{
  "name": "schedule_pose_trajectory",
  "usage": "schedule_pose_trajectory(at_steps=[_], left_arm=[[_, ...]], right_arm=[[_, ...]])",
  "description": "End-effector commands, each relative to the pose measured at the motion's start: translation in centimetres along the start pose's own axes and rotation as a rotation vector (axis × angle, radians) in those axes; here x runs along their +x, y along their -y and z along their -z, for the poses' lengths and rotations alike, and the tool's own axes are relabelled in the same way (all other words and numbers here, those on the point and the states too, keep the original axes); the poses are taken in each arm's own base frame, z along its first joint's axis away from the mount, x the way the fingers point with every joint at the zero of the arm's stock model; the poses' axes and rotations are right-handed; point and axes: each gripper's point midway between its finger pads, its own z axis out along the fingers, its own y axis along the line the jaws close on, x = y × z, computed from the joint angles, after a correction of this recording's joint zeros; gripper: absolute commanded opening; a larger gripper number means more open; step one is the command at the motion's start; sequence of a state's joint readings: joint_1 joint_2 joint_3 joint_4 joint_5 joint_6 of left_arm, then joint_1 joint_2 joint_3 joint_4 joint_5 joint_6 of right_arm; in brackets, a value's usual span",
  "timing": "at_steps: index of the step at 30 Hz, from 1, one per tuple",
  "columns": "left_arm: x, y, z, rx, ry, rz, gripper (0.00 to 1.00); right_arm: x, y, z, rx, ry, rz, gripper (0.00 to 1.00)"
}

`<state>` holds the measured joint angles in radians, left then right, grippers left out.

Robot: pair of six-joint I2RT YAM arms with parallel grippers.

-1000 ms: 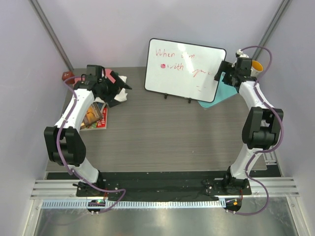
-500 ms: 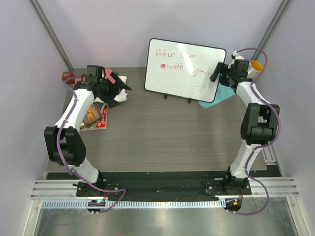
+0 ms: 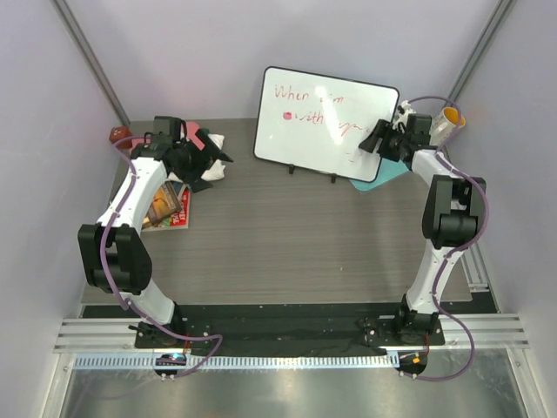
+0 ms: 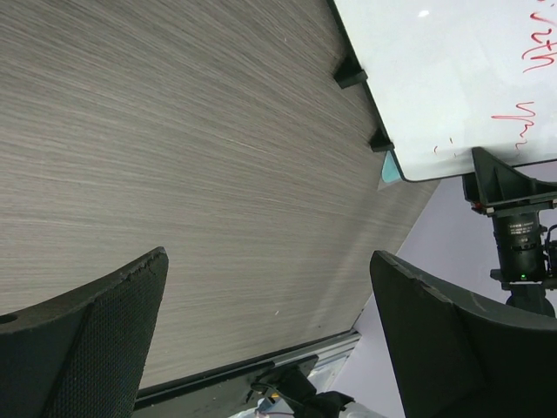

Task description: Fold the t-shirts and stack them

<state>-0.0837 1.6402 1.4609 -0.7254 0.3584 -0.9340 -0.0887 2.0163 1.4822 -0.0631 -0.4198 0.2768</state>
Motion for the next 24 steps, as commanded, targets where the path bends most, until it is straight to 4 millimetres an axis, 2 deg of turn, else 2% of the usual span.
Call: schedule_pose_trajectory(at_steps=[1,3,4,6,12,15,21,24], left_arm=[[-0.5,0.9,0.7,0.021,0.016,-0.026,0.98],[-0.4,0.8,0.6,0.021,0.013,-0.026,0.98],[-0.4,0.8,0.6,0.021,0.013,-0.026,0.98],[-0.4,0.7,0.5,0.021,0.007,-0.024,0.97],[0.1,0.4,0.2,0.02,-0.007,-0.017,0.97],[0.3,0.3,0.1,0.022,-0.015,-0.014,0.97],[0.7,0.0,0.3,0.021,-0.015,-0.016,0.96],[1.0,-0.2,0.5,0.019,-0.018,-0.017,0.96]], right_arm=[[-0.2,-3.8,0.9,-0.105,0.022,0.018,0.67],[-0.3,-4.8,1.5,-0.111,0.03,0.025,0.53],[0.3,-4.7,1.6,-0.102,0.02,0.02,0.21],[0.2,-5.3,2.2,-0.098,0.032,0.032,0.02],[2.1,-5.6,3.1,-0.066,-0.007,0.015,0.01],[2.3,-5.3,3.6,-0.027,0.006,0.015,0.01],[3.8,-3.8,4.5,0.047,-0.001,0.022,0.01],[3.9,-3.0,5.1,0.088,0.03,0.039,0.01]])
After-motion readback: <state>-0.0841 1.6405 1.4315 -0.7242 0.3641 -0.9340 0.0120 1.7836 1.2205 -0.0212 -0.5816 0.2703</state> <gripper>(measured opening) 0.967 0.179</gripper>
